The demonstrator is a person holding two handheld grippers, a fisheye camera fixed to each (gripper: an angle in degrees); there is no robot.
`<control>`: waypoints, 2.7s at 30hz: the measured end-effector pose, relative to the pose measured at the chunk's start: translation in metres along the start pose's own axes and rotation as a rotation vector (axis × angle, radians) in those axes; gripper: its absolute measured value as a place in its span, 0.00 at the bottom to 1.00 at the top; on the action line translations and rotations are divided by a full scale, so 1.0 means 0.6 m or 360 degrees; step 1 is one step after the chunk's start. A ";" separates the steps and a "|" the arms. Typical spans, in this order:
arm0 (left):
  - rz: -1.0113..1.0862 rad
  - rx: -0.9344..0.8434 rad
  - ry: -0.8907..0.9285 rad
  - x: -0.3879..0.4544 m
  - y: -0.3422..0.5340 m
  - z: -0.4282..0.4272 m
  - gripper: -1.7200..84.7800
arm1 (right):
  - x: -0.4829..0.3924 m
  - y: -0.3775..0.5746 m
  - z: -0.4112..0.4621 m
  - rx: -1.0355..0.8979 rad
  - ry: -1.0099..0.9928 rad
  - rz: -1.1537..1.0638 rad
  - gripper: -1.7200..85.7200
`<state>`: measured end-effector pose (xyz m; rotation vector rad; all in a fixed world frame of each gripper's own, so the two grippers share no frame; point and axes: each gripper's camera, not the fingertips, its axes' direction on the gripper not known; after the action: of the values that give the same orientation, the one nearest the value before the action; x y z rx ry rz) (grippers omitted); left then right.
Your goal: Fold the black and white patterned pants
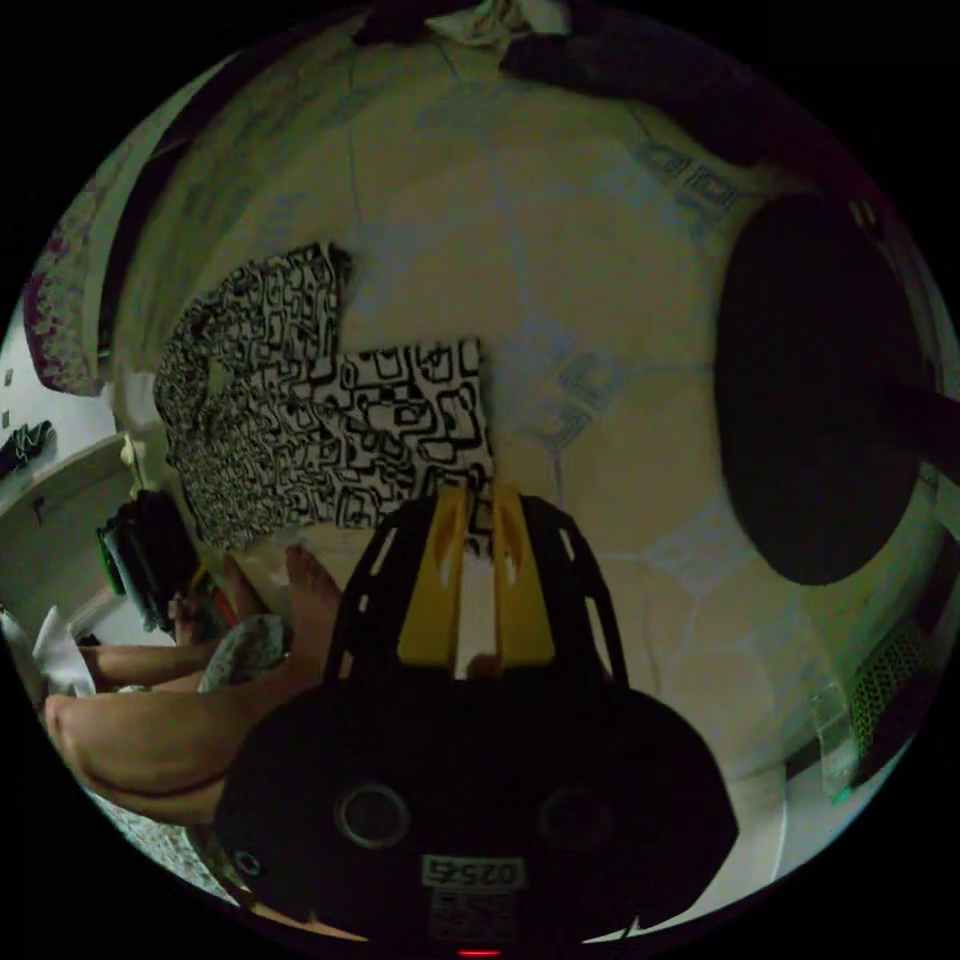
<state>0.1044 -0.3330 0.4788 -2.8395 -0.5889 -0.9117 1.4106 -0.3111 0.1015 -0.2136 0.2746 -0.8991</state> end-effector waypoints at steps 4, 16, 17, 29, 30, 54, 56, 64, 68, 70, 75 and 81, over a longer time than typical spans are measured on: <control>0.0241 0.0228 0.0162 0.045 -0.020 -0.055 0.04 | -0.055 0.018 -0.056 0.0371 0.0223 -0.0098 0.13; 0.1458 -0.0189 -0.0097 0.573 -0.287 0.113 0.11 | -0.286 -0.233 -0.067 0.0252 0.0237 -0.0955 0.19; 0.1484 -0.0296 -0.0125 0.598 -0.299 0.135 0.11 | -0.311 -0.240 -0.058 0.0193 0.0261 -0.1043 0.19; 0.1695 -0.0141 -0.0331 0.713 -0.251 0.162 0.01 | -0.491 -0.152 -0.040 0.0237 0.1004 -0.1513 0.01; 0.1656 -0.0110 -0.0234 0.712 -0.258 0.148 0.01 | -0.504 -0.129 -0.089 0.0478 0.1095 -0.1522 0.01; 0.2083 -0.0298 -0.0163 0.782 -0.287 0.188 0.08 | -0.534 -0.152 -0.149 0.0051 0.0357 -0.1300 0.18; 0.2260 -0.0451 -0.0379 0.819 -0.262 0.233 0.09 | -0.571 -0.150 -0.117 0.0050 0.0402 -0.1305 0.16; 0.2568 -0.0585 -0.0733 0.874 -0.235 0.305 0.07 | -0.588 -0.117 -0.038 -0.0012 0.0829 -0.1172 0.04; 0.2573 -0.0658 -0.0742 0.871 -0.250 0.308 0.02 | -0.564 -0.120 -0.058 -0.0053 0.0681 -0.1103 0.02; 0.2574 -0.0648 -0.0729 0.865 -0.253 0.299 0.01 | -0.554 -0.121 -0.084 -0.0012 0.0618 -0.1074 0.01; 0.2589 -0.0470 -0.0688 0.840 -0.260 0.246 0.01 | -0.526 -0.158 -0.173 0.0107 0.0792 -0.1074 0.01; 0.2799 -0.0298 -0.0469 0.747 -0.179 0.117 0.01 | -0.510 0.005 -0.289 0.0397 0.0535 -0.1474 0.01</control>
<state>0.4344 -0.0714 0.6784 -2.2093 1.7478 -0.1259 1.1759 -0.0780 -0.0187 0.0634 0.3766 -1.8818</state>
